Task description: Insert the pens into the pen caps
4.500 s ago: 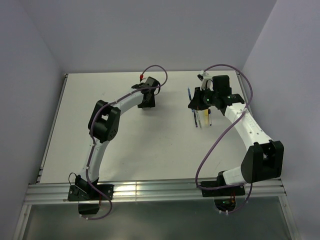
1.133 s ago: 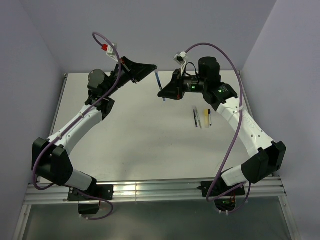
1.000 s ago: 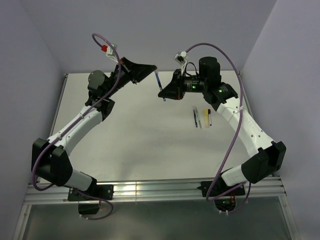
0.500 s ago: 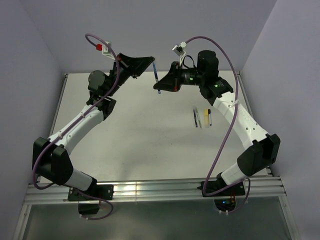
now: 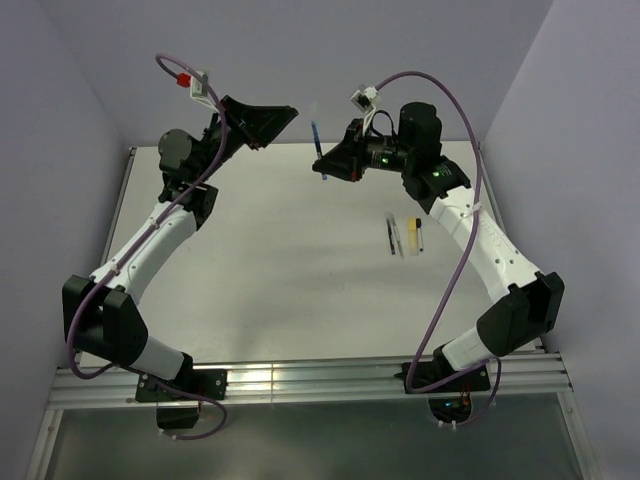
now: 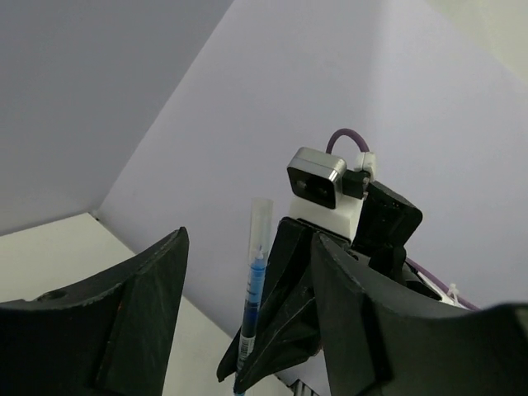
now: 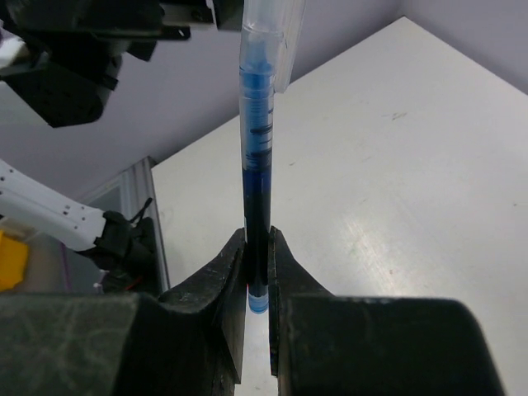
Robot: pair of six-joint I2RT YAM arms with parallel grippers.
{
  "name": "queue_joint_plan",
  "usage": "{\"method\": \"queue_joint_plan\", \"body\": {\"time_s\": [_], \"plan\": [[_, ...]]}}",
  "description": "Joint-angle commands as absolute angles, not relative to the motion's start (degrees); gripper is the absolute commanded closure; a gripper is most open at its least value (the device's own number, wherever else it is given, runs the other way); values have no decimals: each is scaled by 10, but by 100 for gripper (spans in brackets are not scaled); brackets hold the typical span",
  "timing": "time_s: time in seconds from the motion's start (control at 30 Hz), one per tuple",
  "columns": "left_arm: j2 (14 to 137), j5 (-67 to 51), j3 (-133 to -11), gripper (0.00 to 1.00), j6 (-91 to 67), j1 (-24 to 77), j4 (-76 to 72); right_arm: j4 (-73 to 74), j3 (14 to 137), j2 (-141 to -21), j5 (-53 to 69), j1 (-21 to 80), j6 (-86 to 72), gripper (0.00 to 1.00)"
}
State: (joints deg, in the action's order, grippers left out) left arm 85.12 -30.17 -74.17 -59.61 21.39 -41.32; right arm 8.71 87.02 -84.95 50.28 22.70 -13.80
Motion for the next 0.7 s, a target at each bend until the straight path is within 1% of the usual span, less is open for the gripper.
{"method": "queue_joint_plan", "body": {"time_s": [0.0, 0.07, 0.13, 0.17, 0.2, 0.3, 0.37, 0.53, 0.67], "plan": [[835, -345, -775, 34, -561, 200, -443, 99, 869, -821, 476, 224, -69, 100], [831, -365, -780, 33, -504, 193, -426, 127, 872, -818, 466, 224, -27, 100], [829, -383, -809, 32, -454, 193, -353, 154, 873, -813, 450, 225, -6, 100], [832, -398, -825, 34, -404, 193, -320, 162, 874, -811, 447, 226, 23, 100], [844, -400, -868, 35, -378, 194, -225, 170, 874, -810, 440, 227, 32, 100], [870, -392, -937, 37, -324, 200, -105, 194, 873, -804, 425, 231, 60, 100], [877, -407, -949, 40, -328, 202, -95, 208, 873, -802, 419, 236, 73, 100], [886, -410, -962, 40, -319, 220, -52, 218, 872, -800, 408, 246, 76, 100], [890, -415, -957, 40, -337, 228, -55, 224, 879, -803, 408, 256, 77, 100]]}}
